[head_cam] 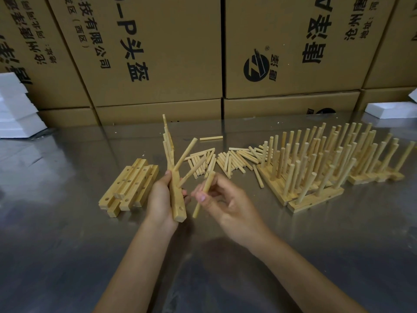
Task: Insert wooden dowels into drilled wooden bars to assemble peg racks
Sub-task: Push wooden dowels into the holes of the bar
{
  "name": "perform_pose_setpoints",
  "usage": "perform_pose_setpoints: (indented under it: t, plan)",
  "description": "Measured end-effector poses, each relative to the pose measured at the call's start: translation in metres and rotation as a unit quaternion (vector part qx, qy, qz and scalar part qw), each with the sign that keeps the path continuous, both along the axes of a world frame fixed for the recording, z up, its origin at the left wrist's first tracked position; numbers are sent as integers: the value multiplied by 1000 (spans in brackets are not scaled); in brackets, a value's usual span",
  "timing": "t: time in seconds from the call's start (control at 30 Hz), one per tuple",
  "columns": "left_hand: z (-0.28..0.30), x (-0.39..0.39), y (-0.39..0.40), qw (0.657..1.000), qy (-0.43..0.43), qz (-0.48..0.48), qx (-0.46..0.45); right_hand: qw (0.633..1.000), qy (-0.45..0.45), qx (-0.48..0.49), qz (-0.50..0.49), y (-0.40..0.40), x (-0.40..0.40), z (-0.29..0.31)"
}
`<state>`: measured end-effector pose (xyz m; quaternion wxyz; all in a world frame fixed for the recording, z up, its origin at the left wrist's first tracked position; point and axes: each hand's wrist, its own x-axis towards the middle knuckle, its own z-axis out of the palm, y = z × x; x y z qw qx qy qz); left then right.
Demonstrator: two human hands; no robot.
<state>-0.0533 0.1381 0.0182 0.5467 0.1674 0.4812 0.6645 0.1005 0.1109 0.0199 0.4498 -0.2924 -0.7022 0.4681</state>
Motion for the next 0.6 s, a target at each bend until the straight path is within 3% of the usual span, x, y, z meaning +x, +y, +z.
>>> perform_pose_setpoints:
  t: [0.13, 0.3, 0.43, 0.6]
  plan:
    - [1, 8, -2, 999, -14, -35, -19, 993, 86, -76, -9, -3, -8, -3]
    - [1, 8, -1, 999, 1, -23, -30, 987, 143, -72, -28, -1, -6, 0]
    - [1, 9, -3, 997, -6, -68, -42, 991, 120, -51, -21, -4, -12, -3]
    - [-1, 10, -5, 998, 4, -47, -47, 992, 110, -48, -25, -4, -13, -7]
